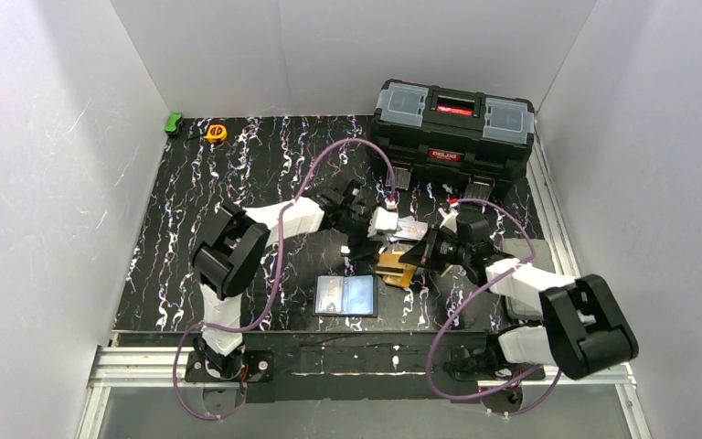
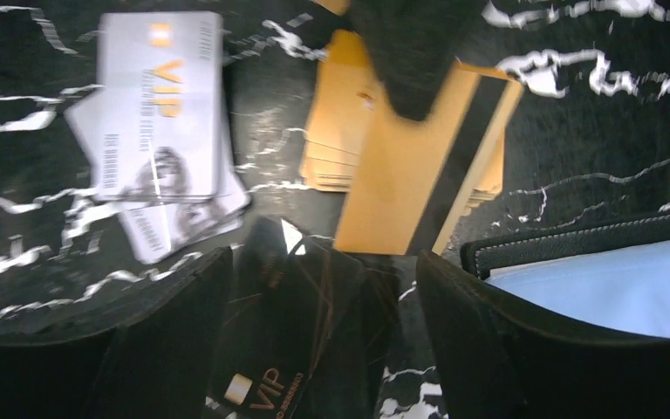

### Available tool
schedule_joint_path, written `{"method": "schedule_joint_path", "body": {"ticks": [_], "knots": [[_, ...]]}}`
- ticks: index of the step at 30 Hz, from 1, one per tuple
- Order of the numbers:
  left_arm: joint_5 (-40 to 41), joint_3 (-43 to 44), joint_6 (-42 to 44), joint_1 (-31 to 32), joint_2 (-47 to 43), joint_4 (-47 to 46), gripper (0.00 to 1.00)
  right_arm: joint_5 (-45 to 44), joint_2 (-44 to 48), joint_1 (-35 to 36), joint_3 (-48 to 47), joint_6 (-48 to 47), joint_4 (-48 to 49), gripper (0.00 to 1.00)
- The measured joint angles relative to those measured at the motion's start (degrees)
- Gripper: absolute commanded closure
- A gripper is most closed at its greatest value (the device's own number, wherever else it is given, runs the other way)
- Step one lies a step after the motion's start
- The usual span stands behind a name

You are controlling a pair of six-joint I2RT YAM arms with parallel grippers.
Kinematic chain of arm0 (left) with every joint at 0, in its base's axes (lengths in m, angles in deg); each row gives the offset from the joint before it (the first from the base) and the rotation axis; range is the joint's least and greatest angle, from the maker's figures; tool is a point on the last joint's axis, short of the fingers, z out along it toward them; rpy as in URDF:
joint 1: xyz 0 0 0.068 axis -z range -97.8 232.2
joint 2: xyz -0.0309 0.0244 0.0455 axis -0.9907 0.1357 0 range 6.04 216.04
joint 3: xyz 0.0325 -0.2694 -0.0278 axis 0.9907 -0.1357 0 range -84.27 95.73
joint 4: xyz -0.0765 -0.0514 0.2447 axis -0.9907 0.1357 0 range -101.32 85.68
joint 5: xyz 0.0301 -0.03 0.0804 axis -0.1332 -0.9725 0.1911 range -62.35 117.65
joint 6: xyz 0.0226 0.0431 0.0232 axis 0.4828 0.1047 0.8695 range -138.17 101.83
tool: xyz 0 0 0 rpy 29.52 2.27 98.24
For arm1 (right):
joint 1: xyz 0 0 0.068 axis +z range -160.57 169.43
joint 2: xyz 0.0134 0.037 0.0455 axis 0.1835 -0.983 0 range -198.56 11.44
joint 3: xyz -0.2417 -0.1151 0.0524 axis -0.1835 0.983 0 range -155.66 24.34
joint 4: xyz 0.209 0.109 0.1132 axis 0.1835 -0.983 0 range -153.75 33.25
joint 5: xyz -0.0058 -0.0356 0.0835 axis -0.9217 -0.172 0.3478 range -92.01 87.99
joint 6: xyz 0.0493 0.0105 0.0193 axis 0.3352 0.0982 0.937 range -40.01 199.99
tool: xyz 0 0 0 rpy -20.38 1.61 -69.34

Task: Put the credit cards into the card holder
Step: Pick up the credit card from the center of the board.

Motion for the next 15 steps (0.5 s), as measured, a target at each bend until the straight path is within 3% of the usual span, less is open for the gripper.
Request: {"method": "schedule_joint_path", "body": {"ticks": [8, 15], "knots": [[-5.97, 12.13, -7.52, -4.44, -5.27, 10.99, 0.25, 2.51, 11.23, 1.31, -7.04, -9.42, -9.25, 0.99], [-15.78, 19.93, -7.72, -4.2, -11.56, 25.77, 0.29, 5.03, 17.2, 6.16, -17.05, -17.81, -20.94, 0.99]]}}
